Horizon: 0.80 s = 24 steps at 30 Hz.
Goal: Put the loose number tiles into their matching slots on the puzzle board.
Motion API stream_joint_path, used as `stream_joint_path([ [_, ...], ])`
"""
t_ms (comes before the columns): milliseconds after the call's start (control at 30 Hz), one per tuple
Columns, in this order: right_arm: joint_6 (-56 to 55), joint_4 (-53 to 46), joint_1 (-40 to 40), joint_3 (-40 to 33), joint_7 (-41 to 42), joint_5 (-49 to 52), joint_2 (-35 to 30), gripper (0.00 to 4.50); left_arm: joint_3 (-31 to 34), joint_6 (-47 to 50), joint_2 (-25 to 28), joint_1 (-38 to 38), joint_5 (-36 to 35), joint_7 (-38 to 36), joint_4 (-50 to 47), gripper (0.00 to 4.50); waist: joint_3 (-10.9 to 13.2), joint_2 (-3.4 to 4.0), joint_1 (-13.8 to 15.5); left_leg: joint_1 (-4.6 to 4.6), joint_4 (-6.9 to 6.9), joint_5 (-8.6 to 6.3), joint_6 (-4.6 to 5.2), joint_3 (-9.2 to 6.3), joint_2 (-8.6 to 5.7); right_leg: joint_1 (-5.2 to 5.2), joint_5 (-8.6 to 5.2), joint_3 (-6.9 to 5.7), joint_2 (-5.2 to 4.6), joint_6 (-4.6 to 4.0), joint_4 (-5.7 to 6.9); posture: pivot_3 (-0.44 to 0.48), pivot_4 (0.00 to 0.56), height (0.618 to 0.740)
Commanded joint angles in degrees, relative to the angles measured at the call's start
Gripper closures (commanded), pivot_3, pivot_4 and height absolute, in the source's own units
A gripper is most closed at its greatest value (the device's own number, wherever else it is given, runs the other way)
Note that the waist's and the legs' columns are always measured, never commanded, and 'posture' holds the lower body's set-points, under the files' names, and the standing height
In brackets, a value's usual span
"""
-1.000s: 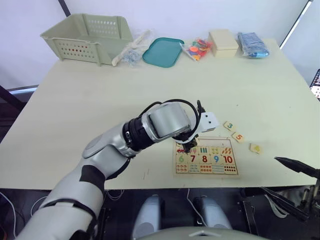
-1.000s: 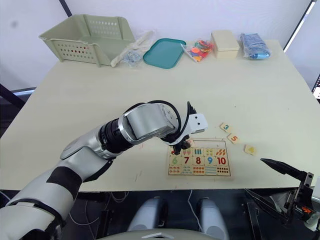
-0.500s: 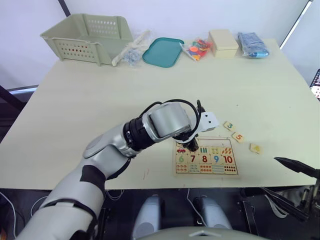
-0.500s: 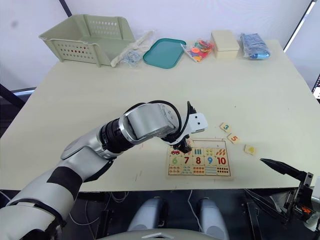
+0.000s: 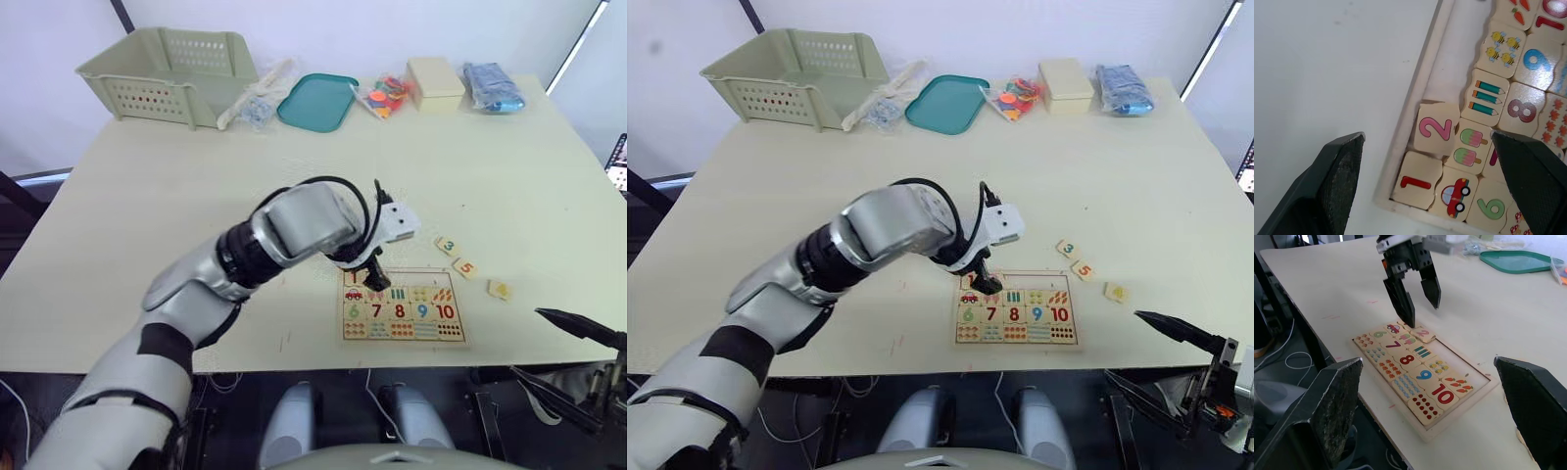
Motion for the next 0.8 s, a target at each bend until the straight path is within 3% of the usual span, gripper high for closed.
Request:
stream_joint_path([
  [33,-1.2,-1.3,0.0,-0.2,-0.1,0.4,0.1,0.0,3.5,-9.0,2.8,1.4,0.1,-6.4,-1.1,0.13,0.0,0.0,0.1,0.0,0.01,0.0,0.0,0.01,0.0,0.0,0.0,0.0,0.0,0.0,0.0,0.0,0.15,0.74],
  [200,-1.1,-1.1,-0.7,0.4,-0.4,0.2,0.0,0.0,8.3,-28.8,5.4,7.8,2.9,-15.7,2.1,0.13,0.0,0.0,0.1,0.0,0.02,0.0,0.0,0.06,-0.02,0.01,0.0,0.02,-0.04,0.0,-0.02,0.0,0.15,0.74],
  [267,-1.1,-1.2,-0.7,0.6,-0.5,0.1,0.0,0.0,10.9,-33.2,5.5,9.5,1.3,-21.8,4.8,0.13,0.0,0.01,0.1,-0.01,0.03,0.0,0.0,0.05,-0.01,0.01,0.01,0.0,-0.03,-0.01,-0.01,0.0,0.15,0.74],
  [433,-1.0,-1.6,-0.8,1.1,-0.9,0.0,0.1,0.0,11.3,-45.7,5.5,12.3,6.1,-29.7,10.0,0.13,0.0,0.01,0.1,-0.01,0.04,0.0,0.0,0.07,-0.02,0.01,0.01,0.0,-0.03,0.0,-0.01,0.0,0.15,0.74],
  [733,-1.0,-1.4,-1.4,2.1,-1.3,-0.3,-0.1,0.0,12.4,-54.3,0.9,14.6,12.6,-32.6,17.3,0.13,0.0,0.01,0.1,-0.02,0.05,0.0,0.01,0.07,-0.03,0.02,0.03,0.0,-0.02,0.03,-0.01,0.0,0.15,0.74],
  [800,-1.0,-1.3,-1.5,2.2,-1.3,-0.3,-0.1,0.0,12.4,-55.1,-0.2,14.8,13.8,-32.6,17.9,0.93,0.0,0.01,0.1,-0.02,0.05,0.0,0.01,0.07,-0.02,0.02,0.04,0.0,-0.02,0.05,-0.01,0.0,0.15,0.74],
])
